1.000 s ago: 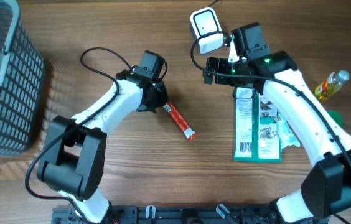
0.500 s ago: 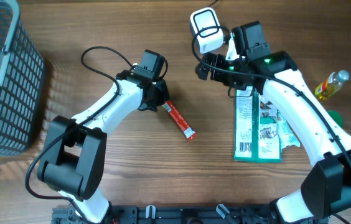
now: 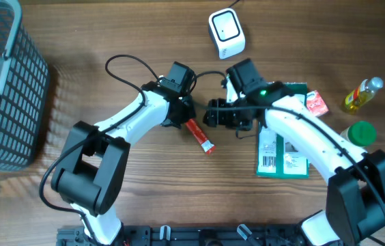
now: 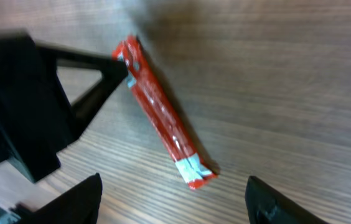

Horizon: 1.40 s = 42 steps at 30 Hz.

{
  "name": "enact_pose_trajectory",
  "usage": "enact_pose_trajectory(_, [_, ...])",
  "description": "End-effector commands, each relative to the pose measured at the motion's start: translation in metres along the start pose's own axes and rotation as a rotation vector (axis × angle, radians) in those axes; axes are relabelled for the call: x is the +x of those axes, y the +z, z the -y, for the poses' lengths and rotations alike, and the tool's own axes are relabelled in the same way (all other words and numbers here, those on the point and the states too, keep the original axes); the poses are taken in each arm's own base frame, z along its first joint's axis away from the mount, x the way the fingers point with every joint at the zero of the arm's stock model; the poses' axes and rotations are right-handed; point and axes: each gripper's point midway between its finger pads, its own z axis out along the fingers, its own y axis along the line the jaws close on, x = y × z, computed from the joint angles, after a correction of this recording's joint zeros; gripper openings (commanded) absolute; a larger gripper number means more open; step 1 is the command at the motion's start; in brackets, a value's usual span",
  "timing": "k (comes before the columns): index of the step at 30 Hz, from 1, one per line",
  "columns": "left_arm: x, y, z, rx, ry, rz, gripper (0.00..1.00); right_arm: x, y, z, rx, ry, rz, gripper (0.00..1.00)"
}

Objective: Scan the item barcode
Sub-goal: 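Bring the right gripper to the red strip and grasp it beside the left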

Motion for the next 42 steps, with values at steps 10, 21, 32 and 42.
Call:
enact_pose_trajectory(10, [0.005, 0.02, -0.019, -0.083, -0.035, -0.015, 0.07, 0.034, 0.044, 0.009, 0.05, 0.041, -0.002, 0.62])
enact_pose_trajectory(21, [0.004, 0.02, -0.02, -0.085, -0.037, -0.013, 0.07, 0.061, 0.067, 0.033, 0.053, 0.341, -0.025, 0.56])
enact_pose_trajectory(32, [0.004, 0.02, -0.02, -0.085, -0.037, -0.013, 0.08, 0.071, 0.079, 0.034, -0.01, 0.477, -0.031, 0.55])
enact_pose_trajectory(42, [0.004, 0.02, -0.02, -0.085, -0.037, -0.013, 0.09, 0.074, 0.087, 0.013, -0.086, 0.424, -0.006, 0.55])
